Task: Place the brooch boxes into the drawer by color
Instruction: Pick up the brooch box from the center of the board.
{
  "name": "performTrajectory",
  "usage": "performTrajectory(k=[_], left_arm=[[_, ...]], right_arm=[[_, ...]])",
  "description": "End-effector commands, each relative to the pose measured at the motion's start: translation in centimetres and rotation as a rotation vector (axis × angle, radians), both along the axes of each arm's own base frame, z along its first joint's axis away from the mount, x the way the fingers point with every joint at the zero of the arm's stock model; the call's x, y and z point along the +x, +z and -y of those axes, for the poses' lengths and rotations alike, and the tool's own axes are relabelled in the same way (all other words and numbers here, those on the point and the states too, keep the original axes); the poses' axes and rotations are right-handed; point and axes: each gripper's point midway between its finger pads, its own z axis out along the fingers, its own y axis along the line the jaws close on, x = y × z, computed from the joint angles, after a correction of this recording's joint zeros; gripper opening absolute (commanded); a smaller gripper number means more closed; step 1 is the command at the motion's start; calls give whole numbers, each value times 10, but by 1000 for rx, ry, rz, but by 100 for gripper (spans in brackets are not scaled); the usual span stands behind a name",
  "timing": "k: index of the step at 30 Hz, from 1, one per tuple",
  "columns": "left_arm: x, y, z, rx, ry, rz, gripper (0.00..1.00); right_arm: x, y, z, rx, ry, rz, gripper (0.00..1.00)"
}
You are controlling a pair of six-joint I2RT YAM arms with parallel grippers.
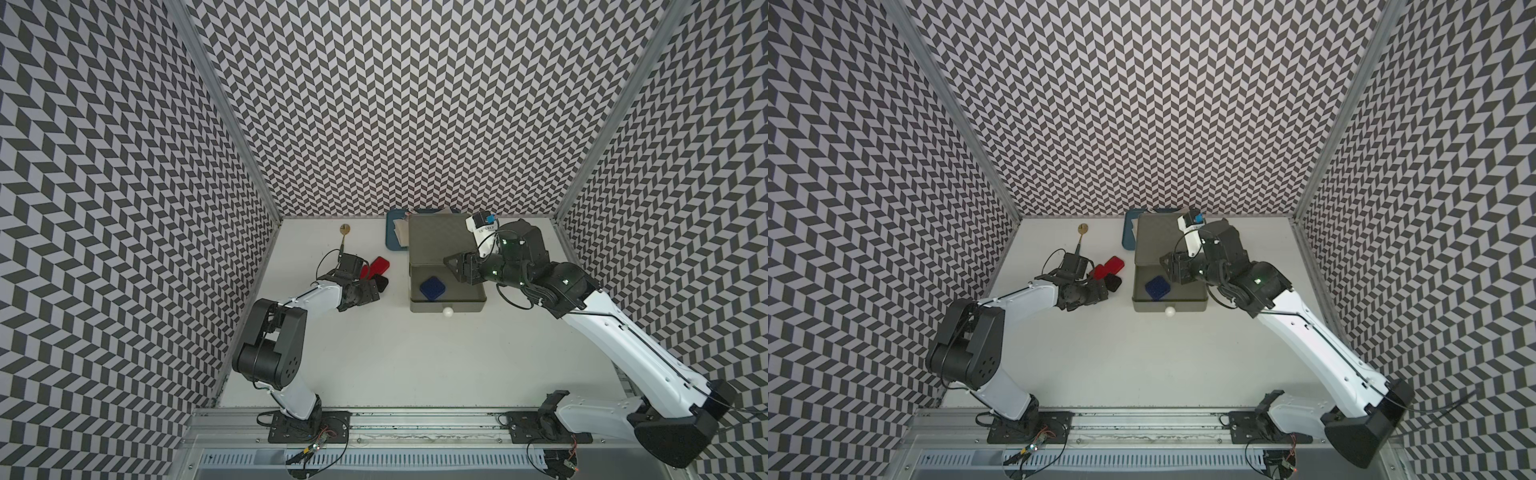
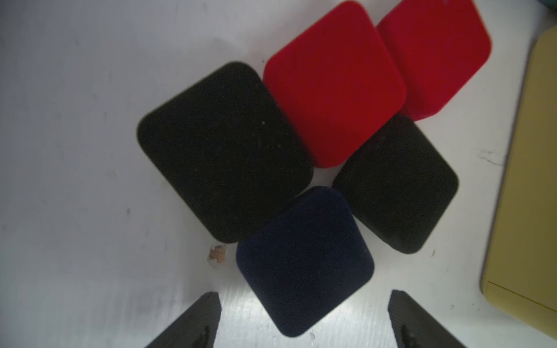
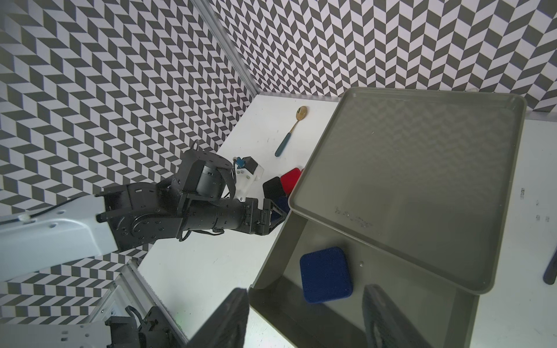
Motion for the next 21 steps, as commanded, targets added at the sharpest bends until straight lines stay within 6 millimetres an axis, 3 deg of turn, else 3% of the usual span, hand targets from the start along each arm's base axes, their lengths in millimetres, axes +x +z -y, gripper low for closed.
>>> performTrajectory(k=[1, 14, 21], left_arm=[[13, 11, 0, 7, 26, 37, 92], [22, 0, -5, 55, 48, 4, 90], [25, -6, -6, 69, 57, -12, 84]], right_arm=[[-2, 2, 2, -13, 20, 24, 65], [-3, -9, 3, -38, 38, 14, 66], [-2, -12, 3, -47, 42, 12, 66]])
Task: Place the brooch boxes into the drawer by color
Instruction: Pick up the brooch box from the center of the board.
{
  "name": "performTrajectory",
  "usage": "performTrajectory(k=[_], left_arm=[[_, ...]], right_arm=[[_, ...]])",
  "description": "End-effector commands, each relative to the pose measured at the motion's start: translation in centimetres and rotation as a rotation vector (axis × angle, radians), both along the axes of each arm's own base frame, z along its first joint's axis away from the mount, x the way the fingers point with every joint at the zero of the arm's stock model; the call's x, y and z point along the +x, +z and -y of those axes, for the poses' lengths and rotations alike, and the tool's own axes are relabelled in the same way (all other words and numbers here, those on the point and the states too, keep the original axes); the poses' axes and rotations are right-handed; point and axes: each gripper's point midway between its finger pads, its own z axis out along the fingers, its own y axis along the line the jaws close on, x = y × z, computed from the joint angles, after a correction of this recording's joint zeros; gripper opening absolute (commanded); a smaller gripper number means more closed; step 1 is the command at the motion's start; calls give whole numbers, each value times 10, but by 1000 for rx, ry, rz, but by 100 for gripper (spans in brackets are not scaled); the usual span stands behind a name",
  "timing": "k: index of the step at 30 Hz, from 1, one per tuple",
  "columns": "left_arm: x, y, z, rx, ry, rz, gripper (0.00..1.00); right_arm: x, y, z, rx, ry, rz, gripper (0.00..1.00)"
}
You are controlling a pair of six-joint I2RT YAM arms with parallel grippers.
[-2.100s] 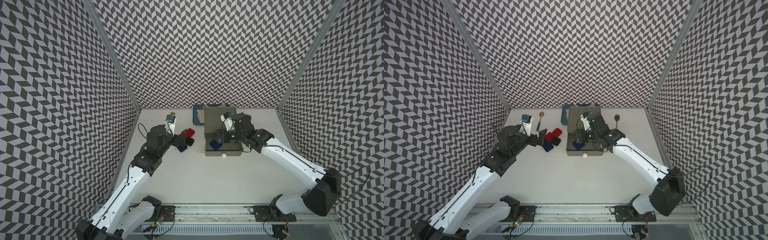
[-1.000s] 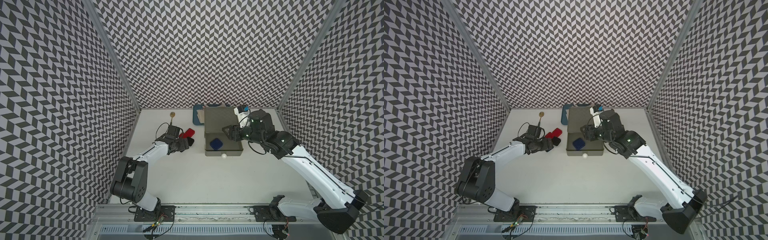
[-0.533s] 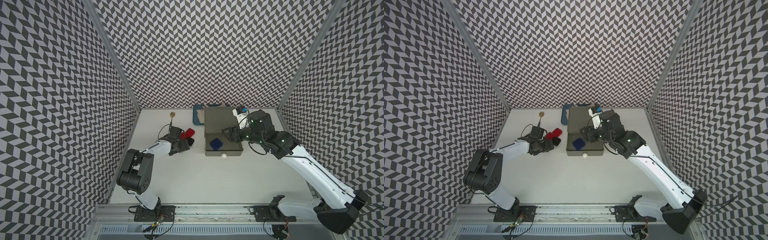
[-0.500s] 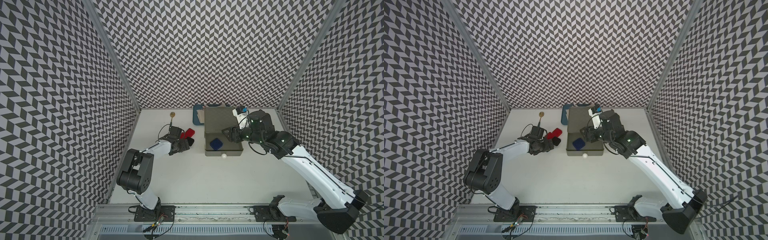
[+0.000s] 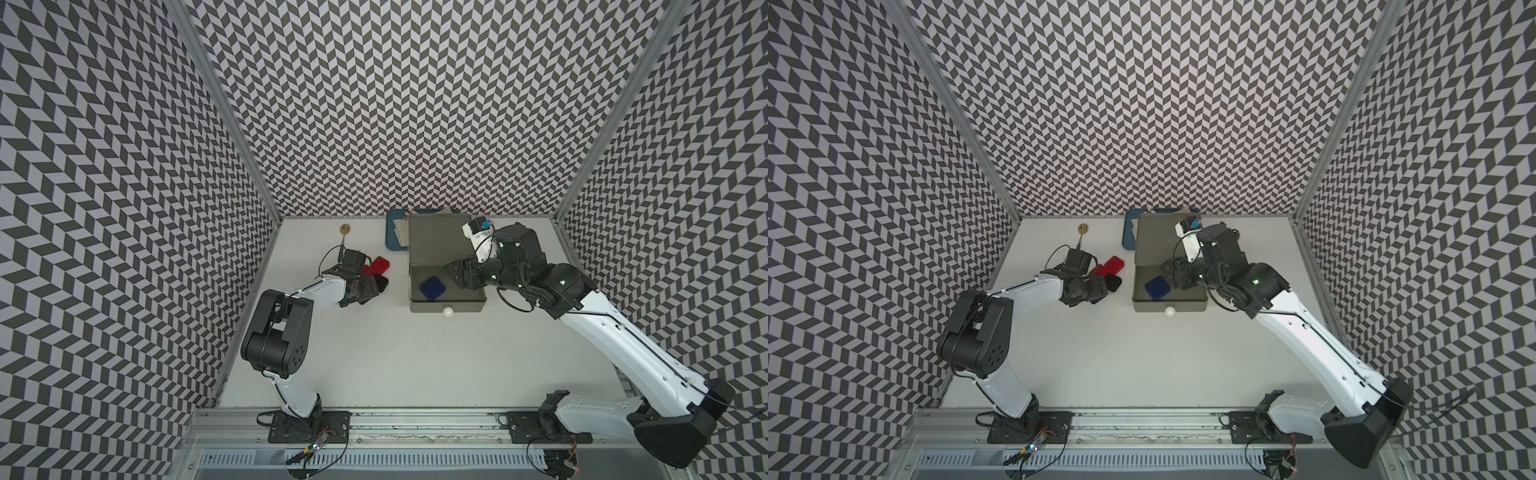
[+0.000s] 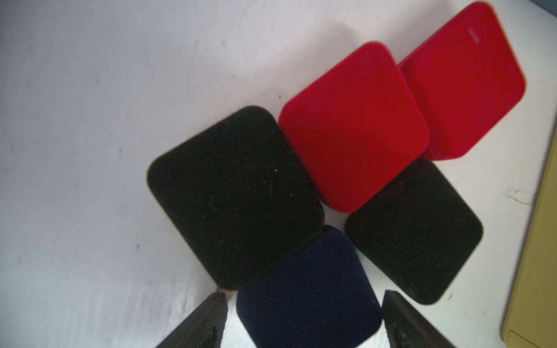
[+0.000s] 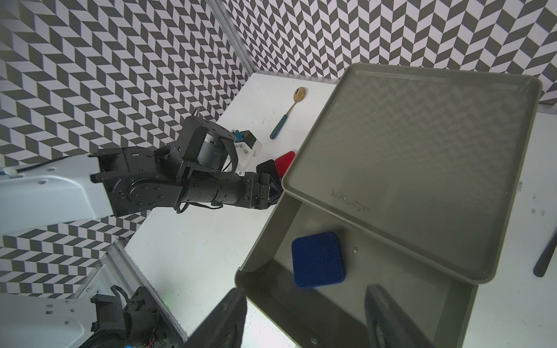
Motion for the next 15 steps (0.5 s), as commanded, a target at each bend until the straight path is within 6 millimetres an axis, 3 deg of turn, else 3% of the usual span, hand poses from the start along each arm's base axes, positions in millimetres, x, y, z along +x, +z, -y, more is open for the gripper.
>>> performTrajectory(k=[1, 6, 15], left_arm=[[5, -2, -2, 28, 13, -12, 84], [3, -6, -4, 40, 8, -24, 77], [-9, -15, -7, 59, -22, -51, 74]], right_arm=[[2, 5, 0, 10, 10, 31, 66], [3, 1, 2, 3, 8, 28, 67], [3, 3, 0, 15, 14, 25, 67]])
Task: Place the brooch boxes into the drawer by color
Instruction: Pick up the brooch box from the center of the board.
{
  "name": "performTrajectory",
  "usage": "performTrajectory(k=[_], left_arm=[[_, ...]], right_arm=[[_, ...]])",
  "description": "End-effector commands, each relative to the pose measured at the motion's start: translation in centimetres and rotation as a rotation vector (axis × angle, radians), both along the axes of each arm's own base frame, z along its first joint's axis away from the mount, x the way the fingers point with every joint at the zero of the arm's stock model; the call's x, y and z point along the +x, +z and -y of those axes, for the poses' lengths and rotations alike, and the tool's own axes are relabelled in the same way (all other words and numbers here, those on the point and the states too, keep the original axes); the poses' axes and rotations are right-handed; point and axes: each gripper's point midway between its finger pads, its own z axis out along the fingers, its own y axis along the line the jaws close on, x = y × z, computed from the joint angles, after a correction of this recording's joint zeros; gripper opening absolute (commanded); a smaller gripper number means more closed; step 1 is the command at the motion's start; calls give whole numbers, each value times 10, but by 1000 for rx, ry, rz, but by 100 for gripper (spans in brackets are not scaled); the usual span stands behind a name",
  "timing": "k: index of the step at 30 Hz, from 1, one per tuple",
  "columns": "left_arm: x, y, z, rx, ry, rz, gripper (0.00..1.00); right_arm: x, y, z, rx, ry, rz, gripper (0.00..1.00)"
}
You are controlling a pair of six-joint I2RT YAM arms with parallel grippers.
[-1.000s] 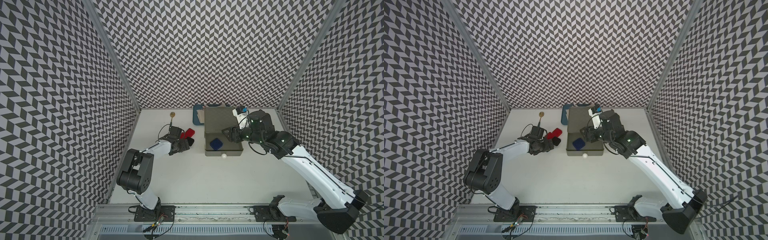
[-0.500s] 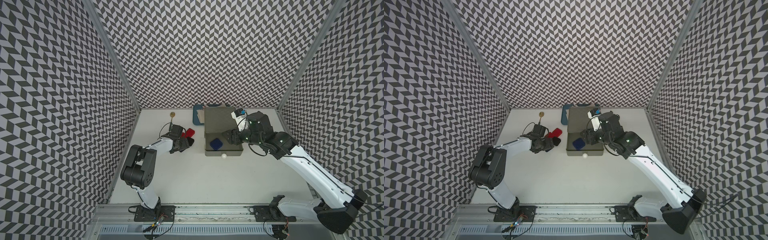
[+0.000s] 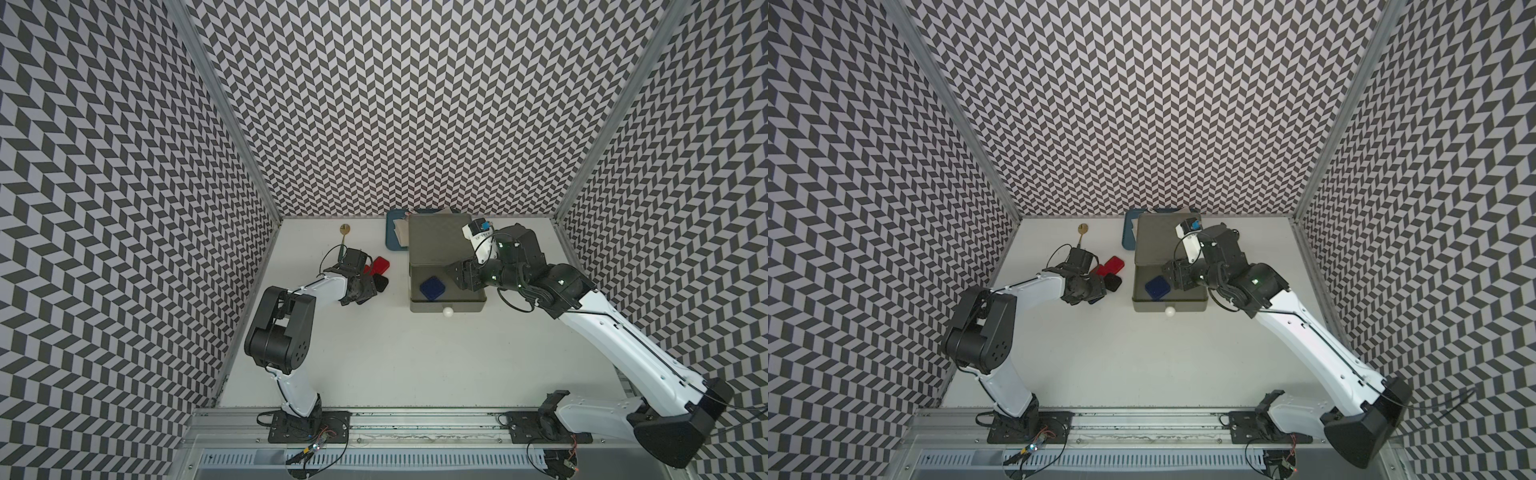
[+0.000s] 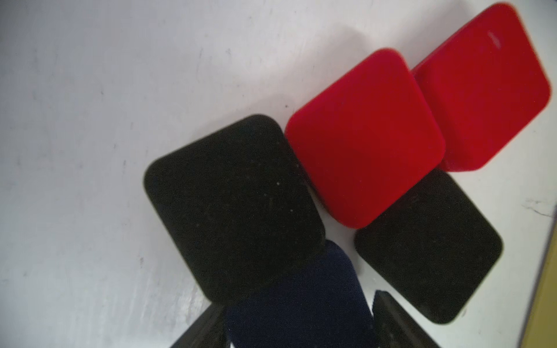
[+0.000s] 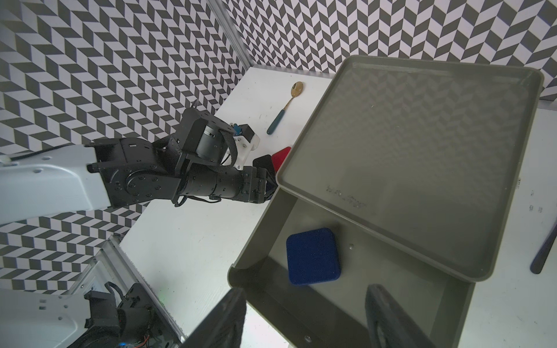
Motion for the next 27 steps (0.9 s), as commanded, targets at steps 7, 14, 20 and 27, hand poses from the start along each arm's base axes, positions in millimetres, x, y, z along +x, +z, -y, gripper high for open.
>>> performTrajectory(k=[7, 14, 20, 27], left_arm=[[-18, 21, -1, 20, -103, 18, 74], [-23, 82, 10, -8, -248, 164, 74], [-27, 153, 22, -27, -391, 394, 73], [-58, 233, 42, -44, -587, 750, 70]], right_arm=[[1, 16, -5, 53, 17, 36, 67], [-1, 25, -7, 85, 26, 44, 67], [-7, 39, -17, 154, 78, 41, 68], [-13, 77, -24, 219, 129, 89, 70]])
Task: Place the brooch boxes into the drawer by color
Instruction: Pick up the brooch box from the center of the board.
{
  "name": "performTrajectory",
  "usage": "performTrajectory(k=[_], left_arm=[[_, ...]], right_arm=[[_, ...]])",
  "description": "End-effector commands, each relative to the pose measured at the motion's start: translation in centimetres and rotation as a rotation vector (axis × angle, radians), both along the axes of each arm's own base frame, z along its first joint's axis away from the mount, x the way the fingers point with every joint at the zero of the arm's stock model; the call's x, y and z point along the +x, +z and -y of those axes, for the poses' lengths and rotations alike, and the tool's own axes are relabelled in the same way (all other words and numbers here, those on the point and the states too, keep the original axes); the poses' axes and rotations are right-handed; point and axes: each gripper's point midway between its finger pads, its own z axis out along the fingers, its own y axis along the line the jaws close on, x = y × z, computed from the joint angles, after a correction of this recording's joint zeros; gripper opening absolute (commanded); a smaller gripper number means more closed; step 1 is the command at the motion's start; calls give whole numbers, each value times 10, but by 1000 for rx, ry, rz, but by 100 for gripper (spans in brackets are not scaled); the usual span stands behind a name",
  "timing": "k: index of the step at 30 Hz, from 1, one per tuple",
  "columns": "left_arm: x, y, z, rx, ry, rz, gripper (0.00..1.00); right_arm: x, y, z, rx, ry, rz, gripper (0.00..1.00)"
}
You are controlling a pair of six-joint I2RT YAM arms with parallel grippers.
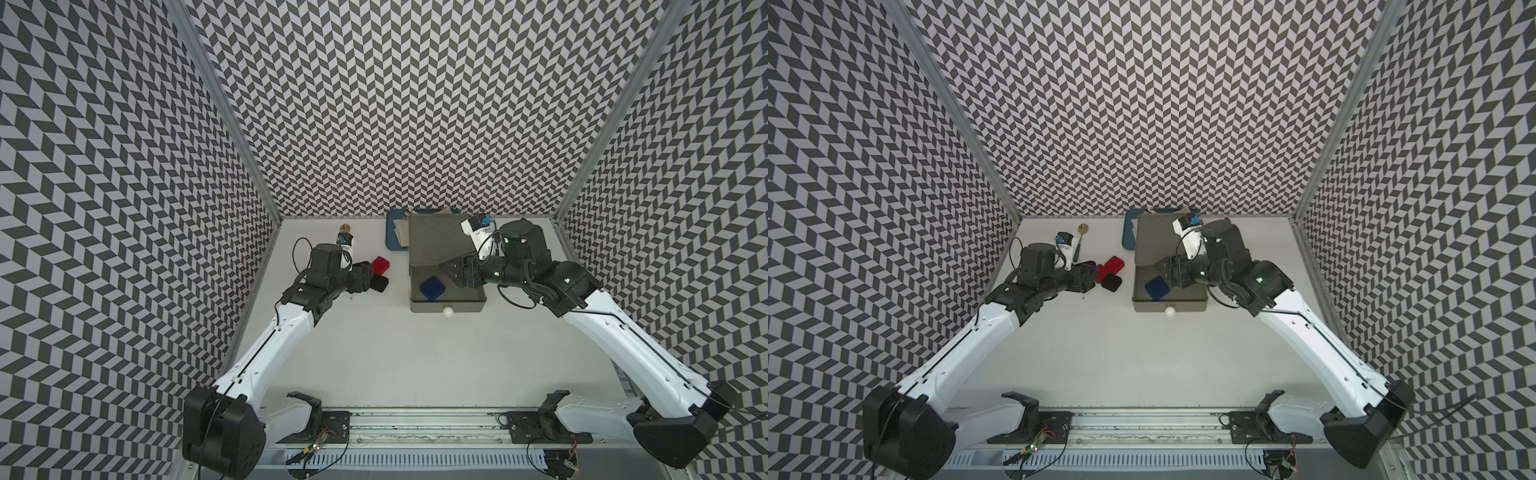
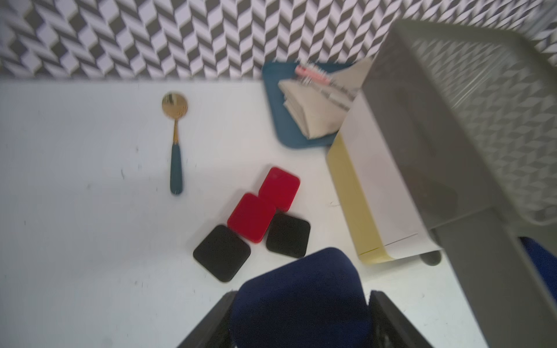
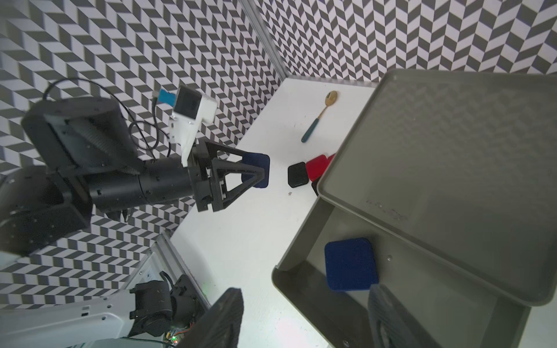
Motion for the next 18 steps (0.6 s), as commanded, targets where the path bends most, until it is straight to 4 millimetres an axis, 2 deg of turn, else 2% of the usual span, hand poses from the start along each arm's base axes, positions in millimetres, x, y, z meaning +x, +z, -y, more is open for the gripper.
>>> performTrajectory(k=[1, 5, 7, 10, 13, 18], left_arm=[[-19, 45, 22, -18, -178, 220, 70], [-45, 92, 34, -41, -244, 401, 68], [-53, 106, 38, -43, -260, 440, 68], [-63, 120, 52, -36, -306, 470, 66], [-76, 134, 64, -20, -323, 527, 66], [-84, 138, 79, 23, -335, 548, 66]], right_arm=[[-2, 42, -9, 92, 55, 87, 71], [-6, 51, -21, 102, 122, 71, 71], [-9, 59, -28, 121, 148, 79, 71], [-9, 70, -37, 136, 178, 84, 71], [-7, 72, -47, 131, 207, 59, 71], [-8, 68, -70, 116, 264, 16, 70]])
